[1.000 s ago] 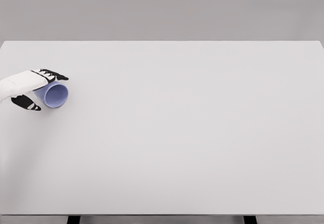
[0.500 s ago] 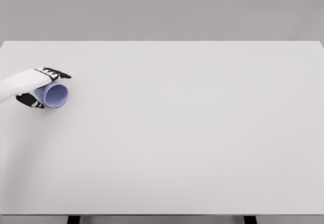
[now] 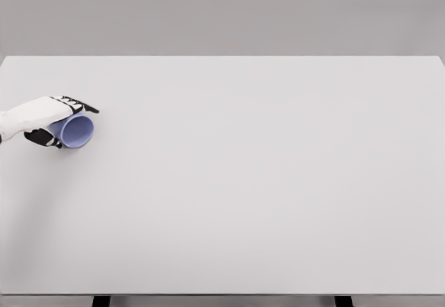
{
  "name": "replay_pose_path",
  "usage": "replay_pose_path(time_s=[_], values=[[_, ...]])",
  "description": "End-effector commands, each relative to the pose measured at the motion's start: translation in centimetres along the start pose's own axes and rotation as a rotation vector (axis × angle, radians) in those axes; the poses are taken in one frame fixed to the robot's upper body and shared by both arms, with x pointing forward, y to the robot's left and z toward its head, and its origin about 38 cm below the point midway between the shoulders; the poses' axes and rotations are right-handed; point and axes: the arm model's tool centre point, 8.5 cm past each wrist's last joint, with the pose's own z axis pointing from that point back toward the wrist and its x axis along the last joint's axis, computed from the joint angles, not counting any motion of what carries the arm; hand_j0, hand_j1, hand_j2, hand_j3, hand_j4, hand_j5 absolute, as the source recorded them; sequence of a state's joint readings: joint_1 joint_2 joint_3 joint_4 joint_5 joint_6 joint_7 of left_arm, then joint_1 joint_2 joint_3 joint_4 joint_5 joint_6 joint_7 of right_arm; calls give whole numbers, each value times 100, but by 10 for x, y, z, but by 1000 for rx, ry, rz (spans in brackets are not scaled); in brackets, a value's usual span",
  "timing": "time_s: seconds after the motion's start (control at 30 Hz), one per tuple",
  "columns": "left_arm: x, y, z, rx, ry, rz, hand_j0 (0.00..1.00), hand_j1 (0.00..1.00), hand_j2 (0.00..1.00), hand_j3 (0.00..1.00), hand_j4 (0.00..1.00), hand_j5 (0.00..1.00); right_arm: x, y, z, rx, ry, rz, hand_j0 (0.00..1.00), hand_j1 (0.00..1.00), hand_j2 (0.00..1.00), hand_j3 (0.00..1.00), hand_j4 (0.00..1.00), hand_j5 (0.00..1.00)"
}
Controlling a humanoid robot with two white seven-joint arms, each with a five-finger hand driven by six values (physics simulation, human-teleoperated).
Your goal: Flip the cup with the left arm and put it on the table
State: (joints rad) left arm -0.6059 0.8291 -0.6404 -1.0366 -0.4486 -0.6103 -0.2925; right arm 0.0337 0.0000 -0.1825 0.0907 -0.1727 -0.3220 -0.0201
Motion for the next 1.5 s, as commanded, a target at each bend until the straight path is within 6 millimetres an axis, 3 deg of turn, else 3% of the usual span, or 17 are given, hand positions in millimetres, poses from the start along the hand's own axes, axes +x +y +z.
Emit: replay_pose_path(time_s=[0.0,0.93,1.2,1.47], values=[[1,-3,0,-16,-3,-1,79,79,79,79,79,79,0,0,0,0,0,-2,100,100,100,100,100,100],[6,25,-1,94,-48,75,80,80,80,80,80,80,0,0,0,0,0,-1,100,100,100,100,100,100],[25,35,-5,160,-131,139,80,80,80,80,80,80,0,0,0,0,0,-1,100,100,100,100,100,100],[39,29,-10,181,-205,261,80,80,80,80,80,80,0,0,0,0,0,-1,100,100,100,100,100,100]])
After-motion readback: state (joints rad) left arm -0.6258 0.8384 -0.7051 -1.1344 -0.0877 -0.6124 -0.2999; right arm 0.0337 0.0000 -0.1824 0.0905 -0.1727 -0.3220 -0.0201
